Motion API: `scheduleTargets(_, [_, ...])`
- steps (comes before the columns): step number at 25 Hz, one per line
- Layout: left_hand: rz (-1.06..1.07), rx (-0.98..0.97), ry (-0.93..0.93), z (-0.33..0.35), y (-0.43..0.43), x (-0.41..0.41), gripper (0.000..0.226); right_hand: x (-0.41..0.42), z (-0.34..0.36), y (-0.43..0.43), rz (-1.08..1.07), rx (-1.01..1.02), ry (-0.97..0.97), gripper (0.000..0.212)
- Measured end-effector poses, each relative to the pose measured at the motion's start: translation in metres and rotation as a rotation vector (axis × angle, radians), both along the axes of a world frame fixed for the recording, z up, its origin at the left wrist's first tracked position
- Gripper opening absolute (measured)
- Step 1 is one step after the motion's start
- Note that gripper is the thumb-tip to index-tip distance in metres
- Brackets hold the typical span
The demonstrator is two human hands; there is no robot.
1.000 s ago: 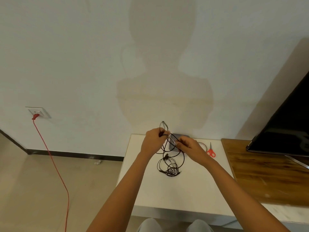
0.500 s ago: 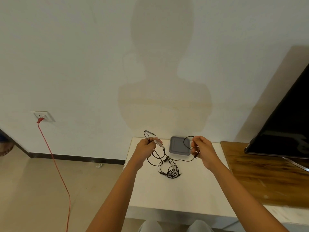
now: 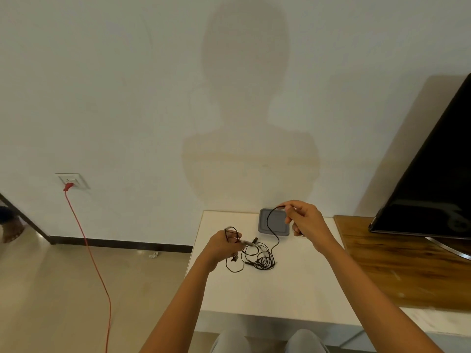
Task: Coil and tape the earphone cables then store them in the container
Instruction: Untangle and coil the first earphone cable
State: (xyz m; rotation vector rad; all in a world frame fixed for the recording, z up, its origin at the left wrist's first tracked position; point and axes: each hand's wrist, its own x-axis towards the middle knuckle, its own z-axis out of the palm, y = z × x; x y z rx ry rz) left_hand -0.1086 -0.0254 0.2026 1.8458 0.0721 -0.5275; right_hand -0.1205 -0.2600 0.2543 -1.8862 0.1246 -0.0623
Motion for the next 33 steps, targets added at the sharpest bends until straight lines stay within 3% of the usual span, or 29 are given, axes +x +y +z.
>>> scheduleTargets(3, [-0.041,0.037,-0.019,-0.007,0.000,-0.003,0.025,0.005,0.011,0.004,-0.022,-0.160,-0.143,0.022])
scheduleTargets(8, [-0.138,0.078,0.114,-0.003,-0.003,-0.003,0.078,0.016,0.015,0.013,-0.038,-0.320,-0.252,0.020])
scheduleTargets(11, [-0.203,0.119,0.054,0.011,-0.009,-0.001,0.074,0.015,0.026,0.021,0.019,-0.169,-0.259,0.024])
scheduleTargets(13, [-0.111,0.162,-0.170,0.026,-0.016,0.001,0.053,0.016,0.027,0.023,0.080,-0.034,-0.248,0.025])
scheduleTargets(15, [0.120,0.071,-0.472,0.045,-0.022,0.002,0.031,0.016,0.027,0.024,0.152,0.097,-0.218,0.020])
scheduleTargets(17, [0.278,-0.019,-0.707,0.066,-0.026,0.006,0.026,0.014,0.026,0.026,0.190,0.195,-0.187,0.024])
scheduleTargets(19, [0.186,0.011,-0.849,0.081,-0.027,0.010,0.027,0.012,0.028,0.029,0.214,0.242,-0.205,0.026])
scheduleTargets(22, [-0.084,0.047,-0.747,0.092,-0.028,0.015,0.029,0.012,0.028,0.034,0.253,0.252,-0.236,0.018])
scheduleTargets(27, [-0.238,0.184,-0.568,0.086,-0.026,0.013,0.024,0.017,0.027,0.029,0.249,0.180,-0.244,0.012])
scheduleTargets(29, [-0.200,-0.007,-0.395,0.091,-0.024,0.006,0.027,0.019,0.029,0.024,0.224,0.188,-0.215,0.014])
scheduleTargets(33, [0.000,-0.696,-0.124,0.113,-0.028,-0.002,0.033,0.015,0.012,0.029,0.239,0.170,-0.149,0.010])
